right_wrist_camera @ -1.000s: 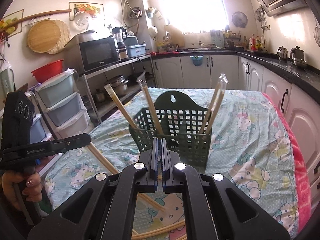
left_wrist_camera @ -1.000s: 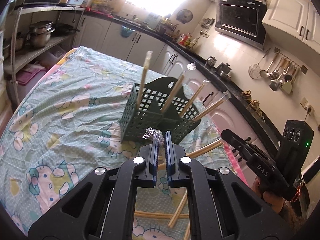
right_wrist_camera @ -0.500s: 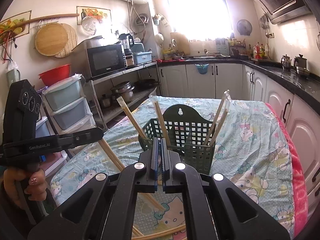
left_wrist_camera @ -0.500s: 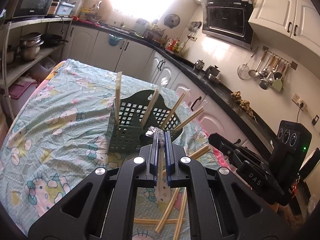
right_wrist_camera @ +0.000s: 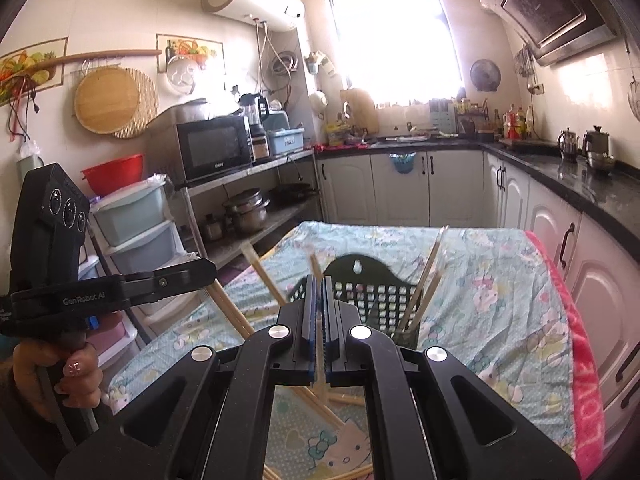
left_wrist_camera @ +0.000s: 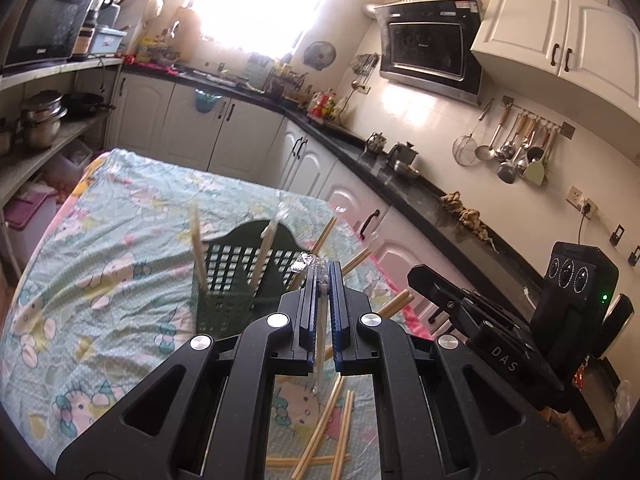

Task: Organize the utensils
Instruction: 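Lift both held chopsticks up over the green basket, then lower both chopsticks into the basket slots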

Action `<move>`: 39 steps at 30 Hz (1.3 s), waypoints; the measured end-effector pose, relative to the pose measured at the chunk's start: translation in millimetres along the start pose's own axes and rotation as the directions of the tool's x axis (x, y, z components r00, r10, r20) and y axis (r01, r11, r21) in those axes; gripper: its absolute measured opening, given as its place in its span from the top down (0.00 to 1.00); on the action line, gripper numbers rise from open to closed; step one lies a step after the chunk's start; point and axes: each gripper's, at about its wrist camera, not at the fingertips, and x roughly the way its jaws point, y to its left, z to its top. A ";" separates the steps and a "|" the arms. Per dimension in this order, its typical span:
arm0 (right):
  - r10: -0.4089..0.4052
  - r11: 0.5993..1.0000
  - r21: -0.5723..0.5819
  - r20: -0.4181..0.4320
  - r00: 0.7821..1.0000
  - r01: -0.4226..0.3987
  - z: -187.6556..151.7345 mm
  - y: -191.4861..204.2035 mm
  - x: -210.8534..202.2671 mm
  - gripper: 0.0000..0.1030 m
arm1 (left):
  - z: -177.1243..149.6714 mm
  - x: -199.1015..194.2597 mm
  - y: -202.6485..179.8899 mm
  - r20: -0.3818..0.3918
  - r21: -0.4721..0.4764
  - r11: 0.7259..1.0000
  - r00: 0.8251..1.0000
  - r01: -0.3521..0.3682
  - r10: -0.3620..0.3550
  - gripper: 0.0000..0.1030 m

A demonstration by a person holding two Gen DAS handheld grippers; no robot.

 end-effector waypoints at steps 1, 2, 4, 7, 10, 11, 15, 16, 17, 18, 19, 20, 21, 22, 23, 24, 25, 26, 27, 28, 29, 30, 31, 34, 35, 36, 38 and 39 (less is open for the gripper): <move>-0.001 1.000 -0.002 0.007 1.000 0.001 2.7 -0.3 -1.3 0.97 | 3.2 -1.0 -1.9 0.007 0.003 1.000 1.000 0.004 -0.004 0.97; -0.004 1.000 -0.006 0.020 1.000 0.004 7.2 -0.1 -3.6 0.97 | 5.6 -1.9 -3.0 0.011 0.006 1.000 1.000 0.007 -0.007 0.97; -0.006 1.000 -0.013 0.039 0.999 0.006 13.8 -1.3 -6.3 0.97 | 12.6 -4.6 -7.0 0.028 0.018 1.000 1.000 0.011 -0.011 0.97; -0.008 1.000 -0.023 0.064 0.998 0.009 24.1 0.0 -9.6 0.97 | 22.3 -8.6 -11.0 0.048 0.029 0.999 0.999 0.018 -0.020 0.97; -0.010 0.999 -0.037 0.087 0.996 0.013 34.3 1.0 -12.4 0.97 | 30.4 -12.2 -14.5 0.065 0.036 0.999 0.998 0.023 -0.025 0.97; -0.011 0.999 -0.042 0.097 0.995 0.015 38.7 1.6 -14.0 0.97 | 32.9 -13.0 -15.7 0.071 0.039 0.999 0.997 0.023 -0.026 0.97; -0.020 0.998 -0.054 0.125 0.992 0.027 53.9 2.4 -17.8 0.97 | 42.1 -17.1 -19.0 0.094 0.045 0.999 0.995 0.027 -0.031 0.97; -0.025 0.998 -0.056 0.134 0.991 0.033 58.0 2.6 -18.6 0.97 | 44.3 -17.9 -19.4 0.099 0.045 0.999 0.995 0.029 -0.034 0.97; -0.028 0.998 -0.057 0.139 0.990 0.036 61.2 2.1 -19.5 0.97 | 46.3 -18.7 -20.1 0.104 0.046 0.998 0.994 0.030 -0.034 0.97; -0.030 0.998 -0.056 0.144 0.989 0.039 64.5 1.7 -19.9 0.97 | 47.6 -18.9 -20.2 0.108 0.046 0.999 0.994 0.030 -0.034 0.97; -0.034 0.998 -0.056 0.148 0.988 0.042 67.9 1.3 -20.2 0.97 | 49.5 -19.9 -20.2 0.114 0.045 0.999 0.993 0.031 -0.036 0.97; -0.037 0.997 -0.057 0.152 0.988 0.046 71.1 0.6 -20.3 0.97 | 51.6 -21.0 -20.2 0.119 0.044 0.999 0.992 0.032 -0.037 0.97; -0.041 0.997 -0.058 0.155 0.987 0.050 73.4 0.0 -20.0 0.97 | 53.4 -22.5 -19.9 0.123 0.044 0.999 0.992 0.033 -0.038 0.97; -0.045 0.997 -0.060 0.158 0.986 0.055 76.0 -0.8 -19.5 0.97 | 55.3 -23.7 -19.8 0.128 0.042 0.999 0.991 0.033 -0.038 0.97; -0.048 0.996 -0.061 0.160 0.986 0.059 77.5 -1.4 -19.0 0.97 | 57.6 -24.7 -19.4 0.133 0.039 0.999 0.990 0.034 -0.039 0.97; -0.054 0.996 -0.059 0.162 0.985 0.064 79.6 -3.2 -18.3 0.97 | 59.1 -25.3 -18.7 0.137 0.037 0.999 0.990 0.034 -0.039 0.97; -0.059 0.996 -0.056 0.163 0.985 0.069 82.1 -5.1 -17.5 0.97 | 61.3 -25.9 -18.4 0.142 0.035 0.999 0.989 0.034 -0.038 0.97; -0.063 0.996 -0.054 0.164 0.984 0.073 83.6 -7.5 -16.8 0.97 | 63.7 -26.3 -18.3 0.147 0.034 0.999 0.988 0.032 -0.036 0.97; -0.068 0.996 -0.051 0.166 0.984 0.078 85.4 -9.1 -16.1 0.97 | 65.3 -26.6 -17.6 0.151 0.033 0.999 0.988 0.030 -0.034 0.97; -0.074 0.995 -0.047 0.168 0.983 0.083 87.9 -11.4 -15.5 0.97 | 67.8 -27.1 -16.8 0.155 0.031 0.999 0.987 0.028 -0.033 0.97; -0.077 0.995 -0.045 0.170 0.982 0.085 89.8 -12.8 -14.8 0.97 | 69.8 -27.7 -15.8 0.160 0.030 0.999 0.987 0.026 -0.031 0.97; -0.082 0.995 -0.044 0.174 0.981 0.091 92.3 -14.7 -14.4 0.97 | 73.0 -28.2 -15.4 0.167 0.030 0.999 0.986 0.021 -0.026 0.97; -0.088 0.994 -0.045 0.177 0.980 0.098 94.5 -16.6 -13.9 0.97 | 75.6 -28.5 -15.1 0.172 0.030 0.999 0.985 0.017 -0.022 0.97; -0.102 0.993 -0.042 0.184 0.978 0.111 100.4 -19.7 -11.5 0.97 | 83.9 -28.3 -12.0 0.186 0.025 1.000 0.983 0.006 -0.010 0.97; -0.107 0.992 -0.041 0.187 0.976 0.117 103.1 -21.4 -10.7 0.97 | 85.9 -28.2 -11.3 0.189 0.025 1.000 0.982 0.001 -0.006 0.97; -0.110 0.992 -0.039 0.190 0.976 0.120 105.5 -22.5 -10.3 0.97 | 89.3 -27.2 -10.6 0.194 0.025 1.000 0.981 -0.006 0.001 0.97; -0.116 0.991 -0.037 0.197 0.974 0.126 110.0 -24.9 -9.3 0.97 | 93.5 -26.1 -9.1 0.199 0.024 1.000 0.980 -0.014 0.009 0.97; -0.119 0.991 -0.036 0.200 0.973 0.128 112.1 -25.7 -8.9 0.97 | 96.4 -24.9 -8.9 0.203 0.025 0.999 0.979 -0.022 0.016 0.97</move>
